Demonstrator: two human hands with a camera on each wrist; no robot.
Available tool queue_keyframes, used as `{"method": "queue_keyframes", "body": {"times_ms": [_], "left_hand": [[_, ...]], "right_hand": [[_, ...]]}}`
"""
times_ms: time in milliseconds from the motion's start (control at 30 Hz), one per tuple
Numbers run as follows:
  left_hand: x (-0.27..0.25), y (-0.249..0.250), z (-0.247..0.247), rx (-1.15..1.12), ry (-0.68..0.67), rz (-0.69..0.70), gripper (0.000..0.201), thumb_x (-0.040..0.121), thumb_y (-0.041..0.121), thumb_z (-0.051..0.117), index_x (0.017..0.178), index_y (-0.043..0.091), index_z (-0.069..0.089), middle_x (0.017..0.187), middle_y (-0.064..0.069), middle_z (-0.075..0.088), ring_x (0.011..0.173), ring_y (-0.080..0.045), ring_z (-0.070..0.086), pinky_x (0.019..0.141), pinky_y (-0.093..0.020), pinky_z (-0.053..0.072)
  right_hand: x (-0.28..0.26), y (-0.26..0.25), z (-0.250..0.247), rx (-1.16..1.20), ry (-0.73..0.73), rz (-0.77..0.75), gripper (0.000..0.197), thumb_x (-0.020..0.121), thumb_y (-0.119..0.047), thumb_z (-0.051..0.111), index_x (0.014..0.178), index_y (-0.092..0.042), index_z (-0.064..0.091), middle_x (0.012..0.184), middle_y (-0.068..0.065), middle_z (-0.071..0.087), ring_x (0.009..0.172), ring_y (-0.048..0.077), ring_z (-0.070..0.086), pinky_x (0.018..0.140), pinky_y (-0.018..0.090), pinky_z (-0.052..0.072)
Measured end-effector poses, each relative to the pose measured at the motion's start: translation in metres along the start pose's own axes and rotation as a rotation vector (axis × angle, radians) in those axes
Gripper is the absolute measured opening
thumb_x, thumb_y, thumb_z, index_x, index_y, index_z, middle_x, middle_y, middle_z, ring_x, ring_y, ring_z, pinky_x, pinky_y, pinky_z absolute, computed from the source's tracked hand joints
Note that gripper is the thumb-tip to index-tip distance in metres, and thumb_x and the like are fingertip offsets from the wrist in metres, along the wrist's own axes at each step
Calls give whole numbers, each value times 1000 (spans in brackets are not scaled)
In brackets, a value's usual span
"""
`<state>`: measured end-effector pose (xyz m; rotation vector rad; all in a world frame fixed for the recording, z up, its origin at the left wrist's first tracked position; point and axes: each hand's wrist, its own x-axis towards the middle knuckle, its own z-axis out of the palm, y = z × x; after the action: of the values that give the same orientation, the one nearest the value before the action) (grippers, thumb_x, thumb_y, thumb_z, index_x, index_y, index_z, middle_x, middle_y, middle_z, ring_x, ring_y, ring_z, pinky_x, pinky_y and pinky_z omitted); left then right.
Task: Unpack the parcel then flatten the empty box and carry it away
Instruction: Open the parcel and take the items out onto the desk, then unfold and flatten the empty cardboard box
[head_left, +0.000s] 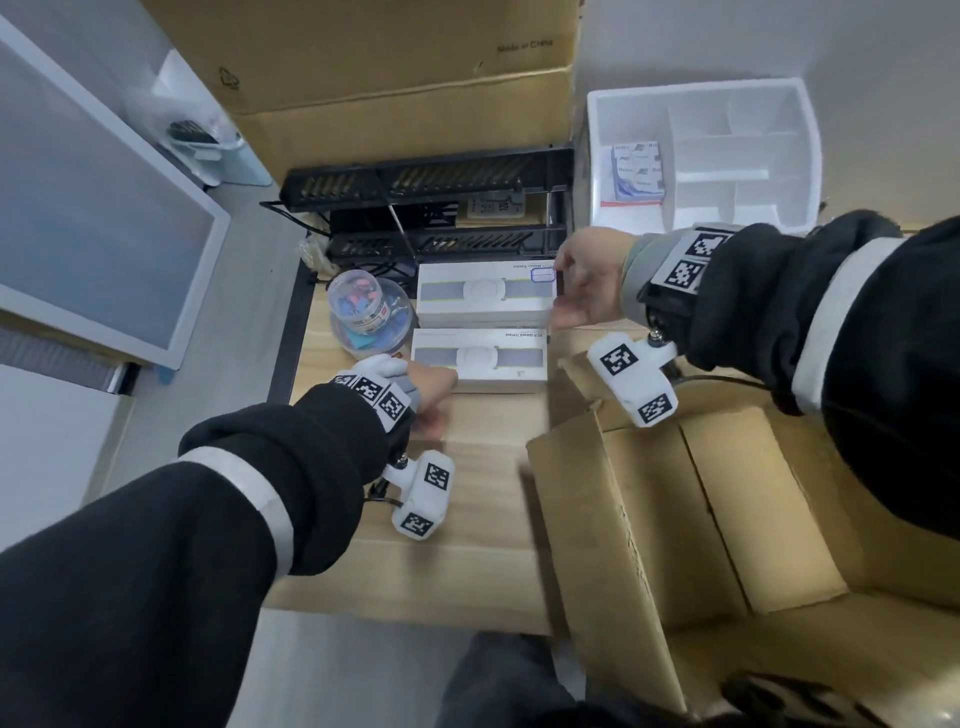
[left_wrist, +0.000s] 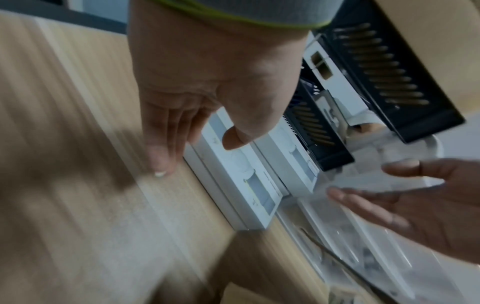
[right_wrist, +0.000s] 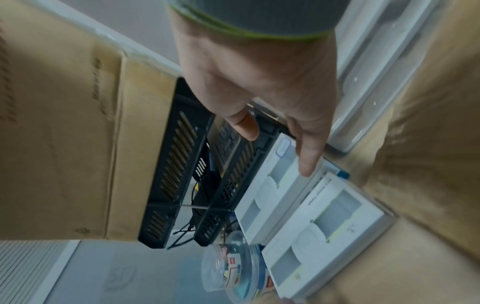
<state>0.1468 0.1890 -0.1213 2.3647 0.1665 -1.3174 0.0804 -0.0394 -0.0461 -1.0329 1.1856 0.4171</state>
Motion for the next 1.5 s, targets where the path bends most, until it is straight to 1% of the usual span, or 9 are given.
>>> {"method": "queue_keyframes", "body": {"times_ms": [100,233,433,533,700,833,967,1267,1500], "left_hand": [[-29,11,13,58,-128,18,30,93,30,55,98,1,59,63,-15,71,54,-28,69,57,-31,58],[-68,41,38,61,-248,170,43,96,42,53,104,0,56,71,-15,66,56,-29,65,53,-32,56],[-118,72,71,215,-374,227,57,76,55,59,103,5,50,95,-16,61,72,-32,69,69,-45,61],[-134,76,87,346,-314,221,58,85,54,61,122,12,45,119,-18,55,86,-34,70,69,-43,62],[-139,70,106,374,-198,94,56,94,42,59,129,1,44,117,-24,56,104,-48,66,88,-56,57],[-138,64,118,480,-80,220,51,96,40,59,126,-2,59,118,-21,69,108,-36,68,98,-44,55],[-134,59,123,368,-118,215,21,96,17,57,90,-2,63,61,-15,72,63,-28,74,76,-39,63],[-131,60,111,350,-222,257,28,95,12,60,114,-8,62,91,-24,74,75,-34,73,86,-46,61],[-141,72,101,301,-348,358,29,99,6,54,125,-7,54,114,-33,67,86,-36,71,65,-35,64]], "right_hand": [[-28,4,-26,2,-16,-80,17,93,-14,44,78,-7,47,86,16,65,87,30,70,61,39,60],[-55,18,-69,51,-19,-175,12,92,-11,43,99,-9,52,91,13,68,78,28,73,66,38,60],[-87,47,-126,98,17,-186,15,94,-14,41,90,-10,55,78,12,74,66,23,75,67,37,61],[-96,66,-144,80,-1,-151,18,95,-17,42,86,-10,56,78,12,73,67,24,75,68,38,62],[-93,101,-156,14,-55,-68,21,97,-21,44,96,-7,59,83,14,74,75,26,74,72,38,61],[-73,132,-157,-29,-45,19,26,98,-22,42,97,-4,61,88,18,75,84,29,71,76,41,58],[-44,164,-152,-46,-1,90,26,96,-23,43,95,-5,61,95,18,72,90,31,70,75,42,57],[-18,197,-136,-137,12,144,21,88,-20,41,71,-15,50,73,7,56,69,25,59,69,35,50],[-11,199,-125,-205,26,151,27,91,-19,41,65,-17,49,73,9,56,66,24,53,65,29,44]]}}
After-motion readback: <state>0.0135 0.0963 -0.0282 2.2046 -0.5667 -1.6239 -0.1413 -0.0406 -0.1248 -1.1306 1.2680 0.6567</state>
